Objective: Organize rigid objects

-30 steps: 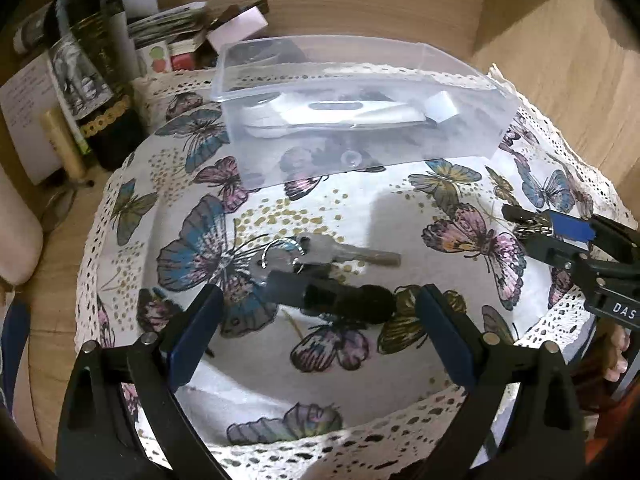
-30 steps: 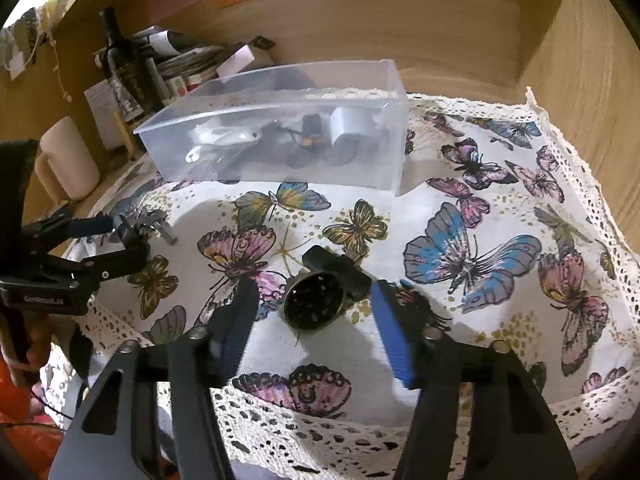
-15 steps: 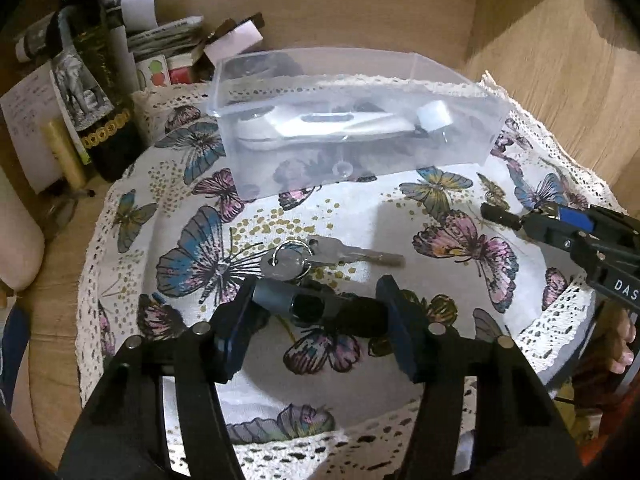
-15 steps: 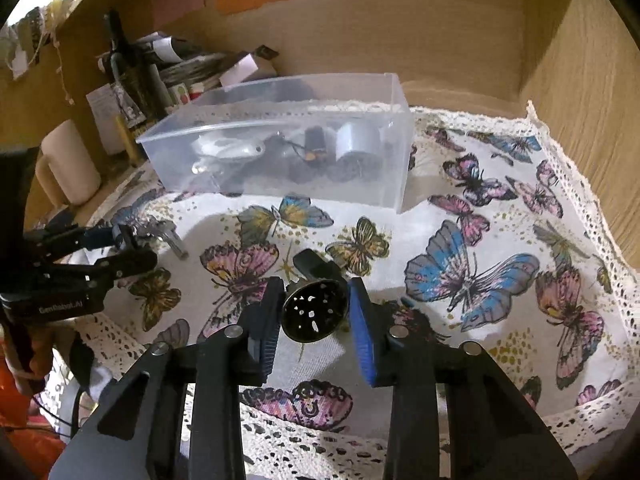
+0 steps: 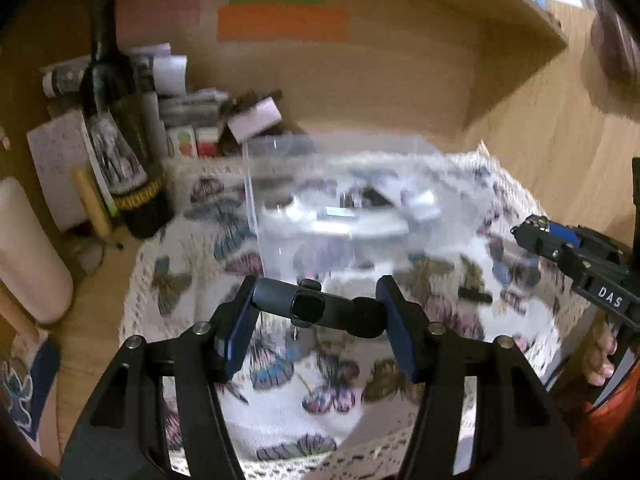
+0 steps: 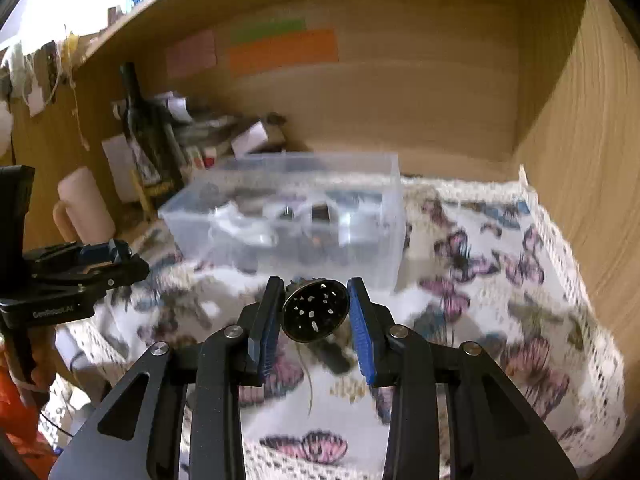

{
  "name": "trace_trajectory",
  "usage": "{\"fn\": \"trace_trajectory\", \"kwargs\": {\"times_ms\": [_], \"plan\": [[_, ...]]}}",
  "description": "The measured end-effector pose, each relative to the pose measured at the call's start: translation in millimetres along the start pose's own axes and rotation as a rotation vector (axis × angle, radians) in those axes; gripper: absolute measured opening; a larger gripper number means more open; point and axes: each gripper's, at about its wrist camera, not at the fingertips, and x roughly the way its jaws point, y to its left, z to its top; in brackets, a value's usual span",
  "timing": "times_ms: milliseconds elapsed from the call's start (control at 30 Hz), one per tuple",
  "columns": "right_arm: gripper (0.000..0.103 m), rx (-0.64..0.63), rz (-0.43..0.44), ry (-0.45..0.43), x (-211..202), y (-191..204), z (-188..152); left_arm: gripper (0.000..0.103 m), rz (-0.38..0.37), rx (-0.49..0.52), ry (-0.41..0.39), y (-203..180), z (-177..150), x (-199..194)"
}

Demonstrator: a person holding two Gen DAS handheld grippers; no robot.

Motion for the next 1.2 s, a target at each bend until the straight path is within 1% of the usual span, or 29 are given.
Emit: {"fn": "trace_trajectory", "kwargs": {"times_ms": [167, 267, 433, 567, 667, 867, 1200], "plan": [[0.03, -0.019, 0.002, -0.045, 1, 3, 25, 0.059, -0.009, -0.025, -0.054, 4, 25, -3], [0.03, -0.029, 0.006, -0.069, 3, 5, 37, 0.059, 0.006, -0.034, -0.081, 7, 41, -1], [0.03, -0.051, 0.01, -0.104, 9, 7, 59, 0.059, 0.002, -0.054, -0.081, 12, 63, 10], [0.03, -0.069, 0.0, -0.114, 20, 8, 73, 0.059, -0.014, -0.072, -0.06, 16, 78, 25], [0.03, -0.071, 0.001, -0.098, 35, 6, 83, 0.059, -0.019, -0.078, -0.034, 17, 87, 41], [0.03, -0.083, -0.001, -0.042, 70, 8, 87, 0.059, -0.025, -0.084, 0.035, 16, 99, 76], [0.03, -0.075, 0.0, 0.104, 121, 5, 73, 0.059, 0.005, -0.048, 0.129, 3, 96, 128]]}}
